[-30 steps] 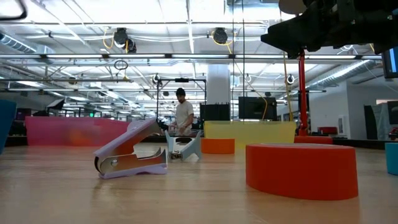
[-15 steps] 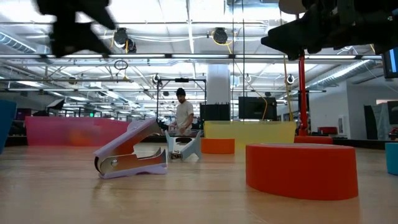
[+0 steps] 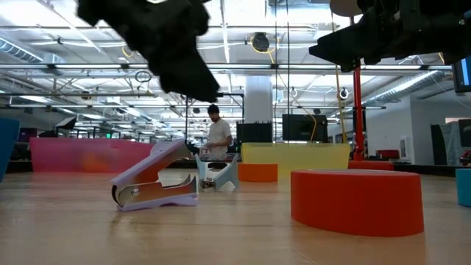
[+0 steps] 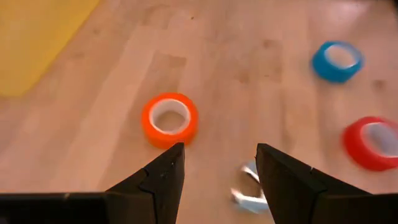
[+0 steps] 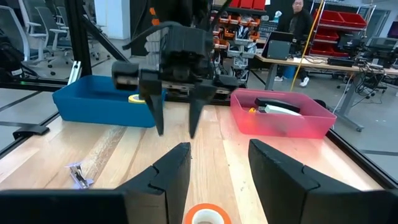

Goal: Pick and place Stapler, Stapler remover, tape
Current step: Put the orange tape into the blue bin

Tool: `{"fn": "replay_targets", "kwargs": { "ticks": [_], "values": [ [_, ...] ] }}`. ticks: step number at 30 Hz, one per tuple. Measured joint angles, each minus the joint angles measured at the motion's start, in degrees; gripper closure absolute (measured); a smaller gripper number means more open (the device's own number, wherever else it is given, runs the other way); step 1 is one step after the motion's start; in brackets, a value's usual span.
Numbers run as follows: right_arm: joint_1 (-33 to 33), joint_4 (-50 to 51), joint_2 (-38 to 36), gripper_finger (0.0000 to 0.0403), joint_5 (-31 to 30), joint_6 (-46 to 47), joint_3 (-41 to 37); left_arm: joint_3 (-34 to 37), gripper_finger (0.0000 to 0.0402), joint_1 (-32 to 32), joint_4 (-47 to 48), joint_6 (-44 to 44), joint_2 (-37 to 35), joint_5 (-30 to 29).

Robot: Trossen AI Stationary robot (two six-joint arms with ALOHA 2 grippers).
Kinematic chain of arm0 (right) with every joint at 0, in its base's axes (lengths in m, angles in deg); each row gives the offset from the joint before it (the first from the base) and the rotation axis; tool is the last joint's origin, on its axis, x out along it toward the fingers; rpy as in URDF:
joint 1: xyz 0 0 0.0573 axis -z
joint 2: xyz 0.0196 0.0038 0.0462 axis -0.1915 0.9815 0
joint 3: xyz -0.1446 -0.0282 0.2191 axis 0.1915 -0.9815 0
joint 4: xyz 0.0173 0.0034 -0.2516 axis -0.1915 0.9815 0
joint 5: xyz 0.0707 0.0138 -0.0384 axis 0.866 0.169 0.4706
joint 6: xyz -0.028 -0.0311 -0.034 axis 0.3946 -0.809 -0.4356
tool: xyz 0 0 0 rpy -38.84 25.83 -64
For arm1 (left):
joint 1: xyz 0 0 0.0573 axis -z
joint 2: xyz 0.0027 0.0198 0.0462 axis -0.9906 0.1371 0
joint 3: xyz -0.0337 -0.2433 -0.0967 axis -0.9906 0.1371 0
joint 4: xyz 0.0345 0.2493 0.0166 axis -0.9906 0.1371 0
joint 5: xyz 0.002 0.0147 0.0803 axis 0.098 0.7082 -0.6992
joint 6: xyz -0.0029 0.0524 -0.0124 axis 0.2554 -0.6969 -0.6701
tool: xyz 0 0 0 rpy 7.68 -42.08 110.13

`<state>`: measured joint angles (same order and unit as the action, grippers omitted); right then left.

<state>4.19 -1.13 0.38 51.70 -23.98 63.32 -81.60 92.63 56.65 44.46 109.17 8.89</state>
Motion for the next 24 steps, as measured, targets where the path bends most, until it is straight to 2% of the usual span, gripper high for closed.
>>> {"fn": "replay_targets", "kwargs": {
  "ticks": [5,8,13,16,24],
  "values": [
    [0.00,0.59,0.02,0.0248,0.00,-0.02,0.02,-10.65,0.0204,-2.27,10.54,-9.25,7.71,-1.09],
    [0.00,1.05,0.02,0.0248,0.00,-0.02,0.02,-16.99,0.0204,-3.67,18.39,-11.98,12.59,-2.00],
    [0.02,2.00,0.02,0.0248,0.00,-0.22,0.04,-24.72,0.0204,-5.55,23.26,-16.89,19.11,-1.98],
    [0.02,2.35,0.02,0.0248,-0.01,-1.17,0.04,-27.20,0.0204,-6.34,23.81,-20.22,22.04,-1.35],
    [0.01,2.41,0.02,0.0248,-0.09,-1.28,0.04,-29.21,0.0204,-9.98,23.42,-19.49,24.53,-0.49]
  ]
}}
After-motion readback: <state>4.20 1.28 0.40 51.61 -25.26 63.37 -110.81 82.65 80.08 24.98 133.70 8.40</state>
